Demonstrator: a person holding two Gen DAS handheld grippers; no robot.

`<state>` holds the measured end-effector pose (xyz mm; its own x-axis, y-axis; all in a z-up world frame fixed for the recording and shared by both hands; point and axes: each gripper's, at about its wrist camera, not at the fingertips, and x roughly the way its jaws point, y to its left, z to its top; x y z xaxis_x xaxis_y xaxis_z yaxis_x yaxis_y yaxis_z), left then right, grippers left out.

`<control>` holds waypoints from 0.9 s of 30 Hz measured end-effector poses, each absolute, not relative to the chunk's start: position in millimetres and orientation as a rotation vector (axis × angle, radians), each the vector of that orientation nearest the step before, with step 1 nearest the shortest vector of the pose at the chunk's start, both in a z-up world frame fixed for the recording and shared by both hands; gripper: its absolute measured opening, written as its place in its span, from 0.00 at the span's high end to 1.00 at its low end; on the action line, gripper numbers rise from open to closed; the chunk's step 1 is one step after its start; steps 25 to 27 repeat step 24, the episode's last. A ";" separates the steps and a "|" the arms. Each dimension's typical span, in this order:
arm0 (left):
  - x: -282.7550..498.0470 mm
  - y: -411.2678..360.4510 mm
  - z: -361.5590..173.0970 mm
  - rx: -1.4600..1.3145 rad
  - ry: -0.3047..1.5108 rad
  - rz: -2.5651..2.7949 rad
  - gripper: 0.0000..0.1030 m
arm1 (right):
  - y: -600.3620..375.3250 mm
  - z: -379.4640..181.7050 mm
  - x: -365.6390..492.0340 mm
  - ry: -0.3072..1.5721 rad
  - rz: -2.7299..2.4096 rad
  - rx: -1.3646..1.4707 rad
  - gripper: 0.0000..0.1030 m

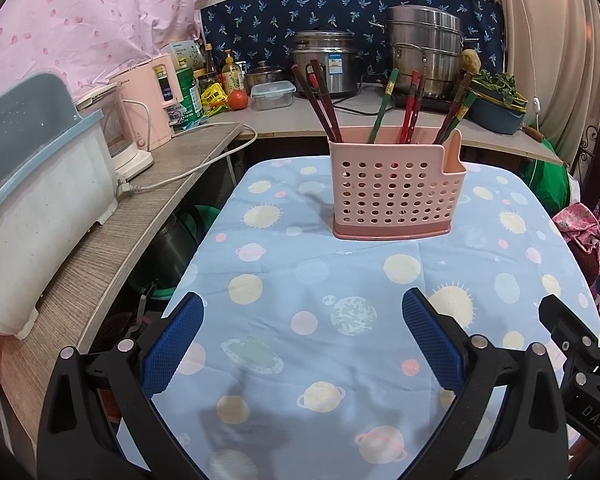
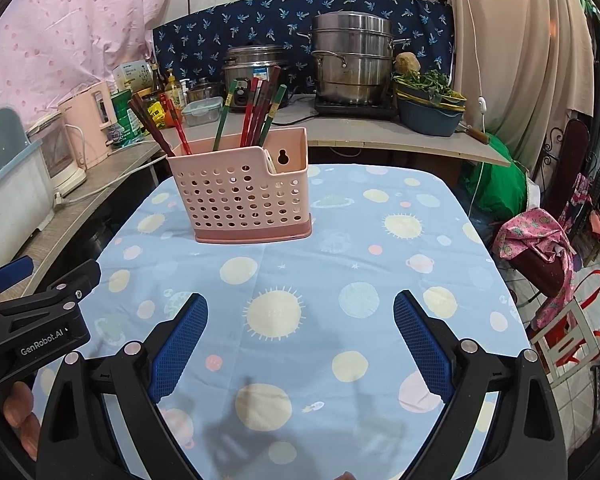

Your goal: Organize utensils

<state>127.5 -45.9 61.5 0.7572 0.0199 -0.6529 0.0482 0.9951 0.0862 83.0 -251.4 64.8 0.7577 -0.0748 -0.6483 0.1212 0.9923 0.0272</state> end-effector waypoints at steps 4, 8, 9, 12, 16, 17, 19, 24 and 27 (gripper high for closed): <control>127.6 -45.6 62.7 0.101 0.709 -0.016 0.08 | -251.8 65.7 83.1 0.702 -0.107 0.069 0.12; 128.2 -45.2 65.4 0.101 0.704 -0.018 0.08 | -251.8 66.6 83.2 0.701 -0.107 0.066 0.12; 128.4 -45.2 65.9 0.101 0.703 -0.019 0.08 | -251.9 67.5 83.6 0.701 -0.106 0.066 0.12; 128.4 -45.1 67.1 0.103 0.700 -0.020 0.08 | -251.7 67.4 83.5 0.701 -0.107 0.066 0.12; 129.0 -44.2 67.6 0.101 0.698 -0.016 0.08 | -251.5 68.6 84.1 0.700 -0.108 0.064 0.12; 129.0 -43.5 67.9 0.096 0.696 -0.014 0.08 | -251.6 68.8 84.1 0.699 -0.107 0.064 0.12; 129.6 -43.4 68.2 0.095 0.694 -0.015 0.08 | -251.4 68.5 84.0 0.699 -0.108 0.064 0.12; 131.6 -43.5 67.5 0.099 0.699 -0.025 0.08 | -251.2 68.4 84.0 0.699 -0.107 0.064 0.12; 131.6 -43.5 67.5 0.099 0.699 -0.025 0.08 | -251.2 68.4 84.0 0.699 -0.107 0.064 0.12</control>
